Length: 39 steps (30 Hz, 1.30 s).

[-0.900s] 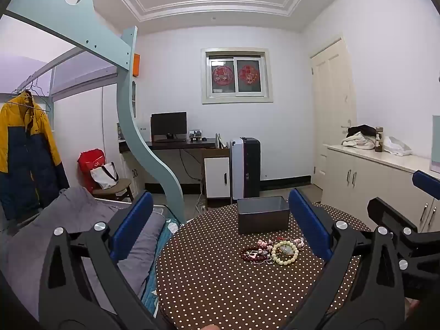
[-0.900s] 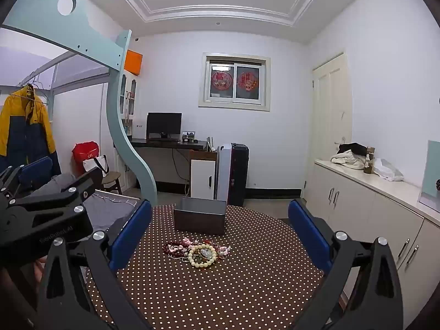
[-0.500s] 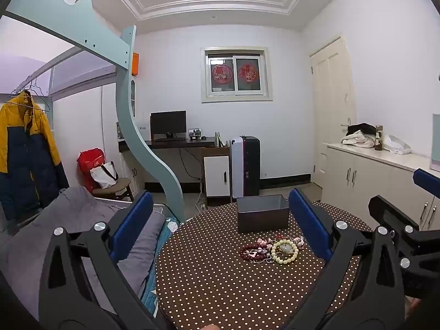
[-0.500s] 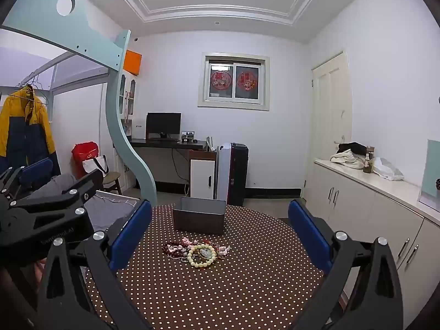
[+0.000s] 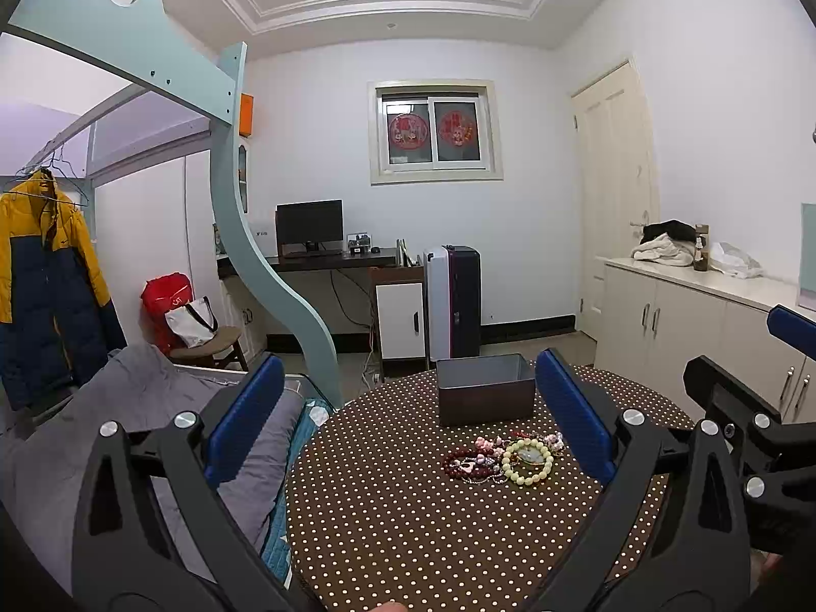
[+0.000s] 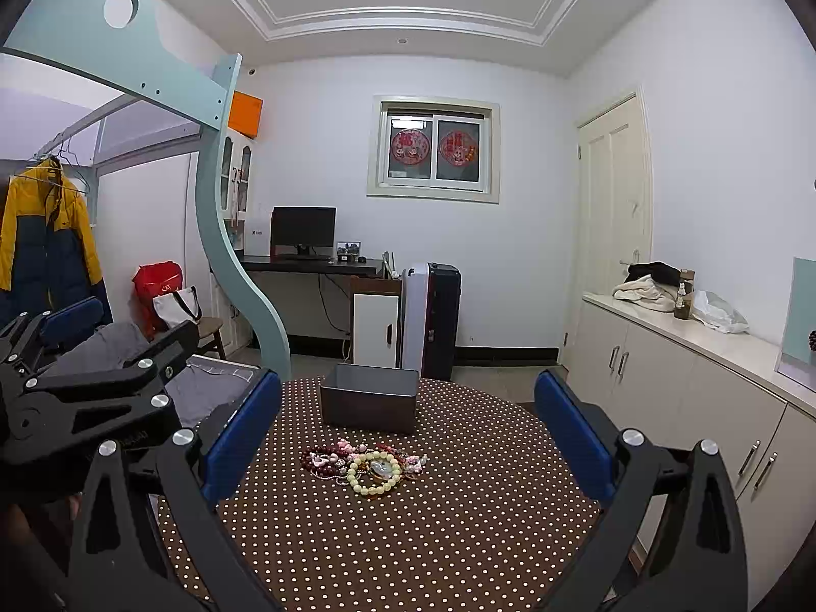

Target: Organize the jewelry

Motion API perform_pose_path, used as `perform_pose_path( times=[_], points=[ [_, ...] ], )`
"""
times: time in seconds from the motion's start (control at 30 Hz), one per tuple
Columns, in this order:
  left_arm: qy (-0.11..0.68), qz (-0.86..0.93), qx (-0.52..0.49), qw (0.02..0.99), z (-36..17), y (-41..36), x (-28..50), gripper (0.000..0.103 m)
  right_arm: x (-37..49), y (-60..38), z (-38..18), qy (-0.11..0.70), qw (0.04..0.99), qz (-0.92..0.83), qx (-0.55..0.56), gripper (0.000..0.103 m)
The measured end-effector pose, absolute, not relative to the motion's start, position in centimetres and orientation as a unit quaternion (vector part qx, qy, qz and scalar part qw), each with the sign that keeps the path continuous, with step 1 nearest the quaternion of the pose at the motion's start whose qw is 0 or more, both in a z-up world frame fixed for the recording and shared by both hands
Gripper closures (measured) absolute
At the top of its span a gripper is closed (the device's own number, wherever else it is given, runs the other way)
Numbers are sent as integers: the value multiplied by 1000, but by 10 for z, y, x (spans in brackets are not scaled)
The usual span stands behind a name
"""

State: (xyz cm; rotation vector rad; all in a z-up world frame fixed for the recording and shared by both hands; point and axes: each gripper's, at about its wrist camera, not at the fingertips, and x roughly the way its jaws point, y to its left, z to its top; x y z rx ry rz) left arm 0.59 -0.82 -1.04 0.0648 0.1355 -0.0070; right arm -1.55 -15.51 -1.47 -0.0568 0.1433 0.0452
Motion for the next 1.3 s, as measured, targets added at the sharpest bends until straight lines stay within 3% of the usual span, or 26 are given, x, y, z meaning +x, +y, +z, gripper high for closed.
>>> perform_pose_path(
  times=[1.3],
  points=[
    [87, 19, 48, 995, -13, -8, 33, 6, 6, -173, -26, 80, 996, 37, 15, 7]
  ],
)
